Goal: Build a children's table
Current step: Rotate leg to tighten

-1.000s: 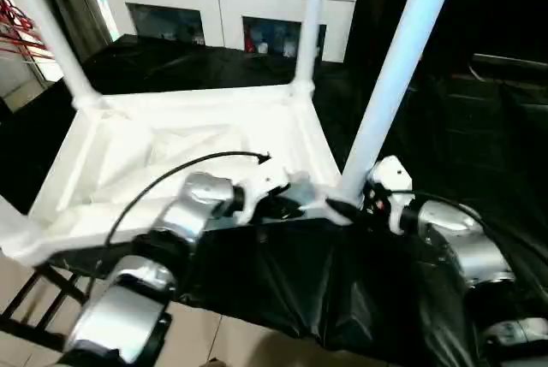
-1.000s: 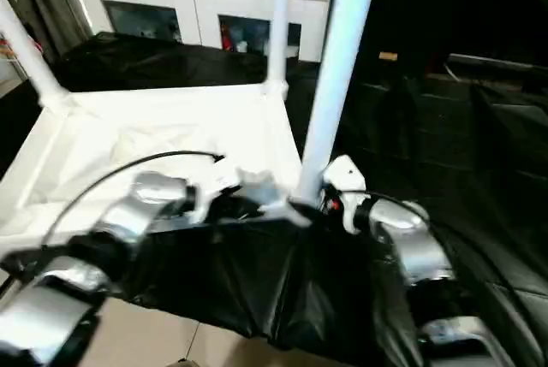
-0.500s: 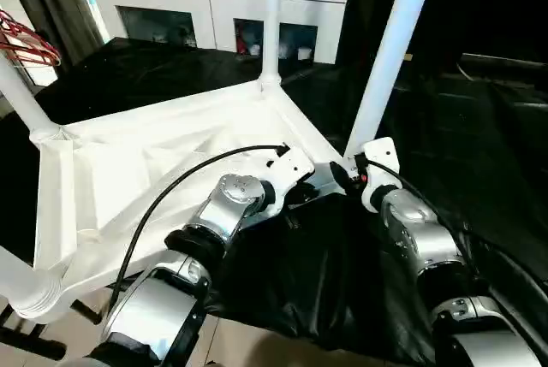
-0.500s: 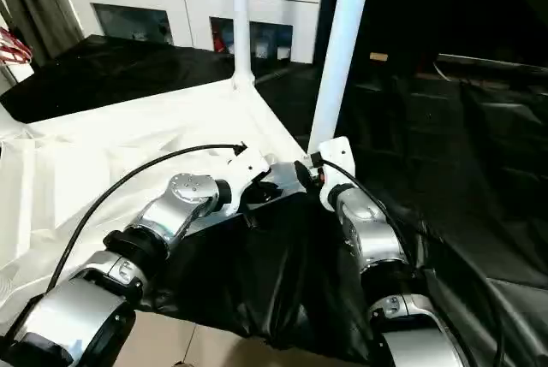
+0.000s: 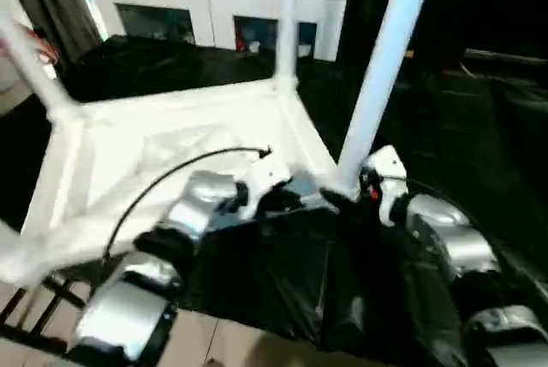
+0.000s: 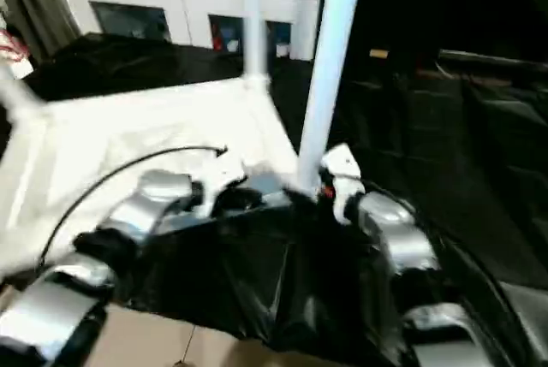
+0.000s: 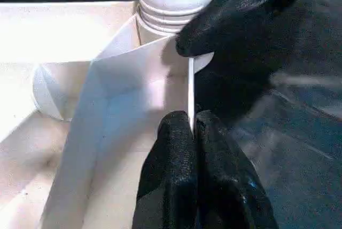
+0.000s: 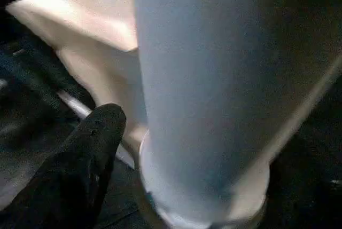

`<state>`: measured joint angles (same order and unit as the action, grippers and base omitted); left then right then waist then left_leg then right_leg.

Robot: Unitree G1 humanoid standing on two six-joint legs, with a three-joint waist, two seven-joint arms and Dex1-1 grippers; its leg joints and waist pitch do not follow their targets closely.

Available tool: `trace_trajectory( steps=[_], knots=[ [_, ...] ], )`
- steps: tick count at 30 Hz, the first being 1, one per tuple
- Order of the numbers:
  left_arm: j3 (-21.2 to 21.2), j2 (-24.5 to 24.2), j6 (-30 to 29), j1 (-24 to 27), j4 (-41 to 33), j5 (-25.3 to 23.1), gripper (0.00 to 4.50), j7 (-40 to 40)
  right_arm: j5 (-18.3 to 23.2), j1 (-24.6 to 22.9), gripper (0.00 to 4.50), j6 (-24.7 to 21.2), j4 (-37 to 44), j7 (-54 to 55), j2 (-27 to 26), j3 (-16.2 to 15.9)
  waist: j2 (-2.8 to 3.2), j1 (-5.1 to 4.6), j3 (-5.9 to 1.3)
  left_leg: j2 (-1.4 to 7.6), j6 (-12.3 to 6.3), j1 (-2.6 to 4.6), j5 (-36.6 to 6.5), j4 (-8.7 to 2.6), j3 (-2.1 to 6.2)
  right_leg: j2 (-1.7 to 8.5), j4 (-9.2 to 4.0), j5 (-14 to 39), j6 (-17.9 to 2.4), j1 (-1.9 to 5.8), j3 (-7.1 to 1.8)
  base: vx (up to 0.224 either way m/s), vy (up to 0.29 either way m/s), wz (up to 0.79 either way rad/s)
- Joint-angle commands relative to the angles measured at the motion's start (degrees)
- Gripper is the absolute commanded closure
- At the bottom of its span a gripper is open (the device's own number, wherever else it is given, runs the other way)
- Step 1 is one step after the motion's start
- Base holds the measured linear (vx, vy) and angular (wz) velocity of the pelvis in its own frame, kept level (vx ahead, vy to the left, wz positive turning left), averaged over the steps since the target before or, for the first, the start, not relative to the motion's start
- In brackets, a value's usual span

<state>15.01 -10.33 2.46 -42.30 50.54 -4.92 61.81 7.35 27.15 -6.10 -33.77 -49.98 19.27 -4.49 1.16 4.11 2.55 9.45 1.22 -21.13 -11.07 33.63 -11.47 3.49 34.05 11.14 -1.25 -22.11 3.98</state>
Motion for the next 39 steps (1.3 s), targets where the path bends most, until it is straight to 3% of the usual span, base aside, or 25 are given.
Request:
trace_trajectory(
  steps=[1,6,7,10,11,18,26,28,30,35,39],
  knots=[
    [0.9,-0.4,0.7,0.9,-1.0,1.8,4.50,4.4,1.0,-0.6,0.52,0.3,1.6,-3.9,1.3,-0.9,-1.10,0.33,-3.09,4.92,-5.65,0.61,-8.4,-3.76,1.90,6.23,-3.86,9.2,-14.0,2.35,-3.25,0.000,0.000,0.00],
    [1.7,-2.3,0.8,1.0,-1.3,2.0,4.50,9.9,1.7,-1.2,0.52,0.2,2.7,-8.7,3.1,-1.7,-1.07,1.10,-3.06,4.96,-5.06,0.73,-8.4,-3.76,1.82,6.36,-3.79,9.2,-14.2,2.29,-3.34,0.000,0.000,0.00],
    [1.7,-2.5,0.9,0.9,-1.3,1.9,4.50,10.4,1.5,-1.5,0.78,0.8,3.0,-9.9,3.6,-2.3,-1.07,1.16,-3.07,4.91,-5.08,0.70,-8.2,-3.75,1.85,6.30,-3.74,8.9,-14.2,2.32,-3.27,0.000,0.000,0.00],
    [1.7,-3.0,1.0,0.5,-1.1,1.8,4.50,11.4,1.0,-1.9,0.91,1.6,3.2,-12.1,4.5,-3.3,-1.09,1.17,-3.08,4.91,-4.95,0.76,-8.1,-3.70,1.82,6.32,-3.72,8.3,-14.4,2.31,-3.28,0.000,0.000,0.00],
    [1.6,-3.3,1.0,0.3,-0.9,1.8,4.50,11.8,1.0,-1.9,1.21,1.7,3.2,-12.6,4.6,-3.4,-1.07,1.22,-3.09,4.89,-4.95,0.72,-8.1,-3.66,1.83,6.39,-3.75,8.3,-14.4,2.35,-3.27,0.000,0.000,0.00],
    [1.7,-3.9,1.1,-0.1,-0.5,1.8,4.50,13.1,1.3,-2.0,1.71,1.3,3.7,-13.7,4.6,-3.4,-1.03,1.19,-3.10,4.94,-4.73,0.76,-8.2,-3.71,1.89,6.28,-3.67,8.2,-14.7,2.39,-3.20,0.000,0.000,0.00],
    [1.5,-3.9,0.9,0.1,-0.4,1.6,4.50,13.3,1.8,-3.2,1.83,1.1,4.8,-14.6,4.5,-3.8,-1.05,1.27,-3.13,4.90,-5.00,0.69,-7.9,-3.63,1.87,6.30,-3.60,7.5,-14.9,2.51,-3.18,0.000,0.000,0.00],
    [1.3,-3.6,0.6,0.1,-0.2,1.5,4.50,12.1,1.9,-3.6,1.83,1.1,4.9,-14.3,4.1,-3.7,-0.98,1.28,-3.14,4.95,-4.88,0.77,-7.9,-3.64,1.90,6.30,-3.61,7.5,-14.8,2.48,-3.20,0.000,0.000,0.00],
    [0.1,-1.9,0.1,-0.7,1.7,0.4,4.50,4.1,1.4,-3.7,1.83,2.1,3.6,-8.1,1.3,-2.2,-0.99,1.21,-3.02,4.96,-4.64,0.82,-8.5,-3.70,1.87,6.31,-3.76,8.3,-14.9,2.35,-3.22,0.000,0.000,0.00],
    [-0.8,1.2,-1.8,-1.6,3.8,-1.0,4.50,-5.8,-0.8,-1.8,1.83,2.5,-1.1,5.5,-4.0,0.3,-1.03,0.49,-2.65,4.71,-1.38,1.21,-12.9,-4.19,2.26,6.45,-4.85,17.8,-12.6,2.05,-3.35,0.000,0.000,0.00],
    [-2.0,6.1,-5.2,-2.8,5.0,-1.4,4.50,-16.0,-0.9,-0.3,1.83,1.8,-2.5,14.6,-9.8,1.6,-0.97,0.14,-2.67,4.64,-0.55,1.48,-14.3,-4.36,2.39,6.43,-5.00,18.3,-12.2,1.95,-3.42,0.000,0.000,0.00]
  ],
)
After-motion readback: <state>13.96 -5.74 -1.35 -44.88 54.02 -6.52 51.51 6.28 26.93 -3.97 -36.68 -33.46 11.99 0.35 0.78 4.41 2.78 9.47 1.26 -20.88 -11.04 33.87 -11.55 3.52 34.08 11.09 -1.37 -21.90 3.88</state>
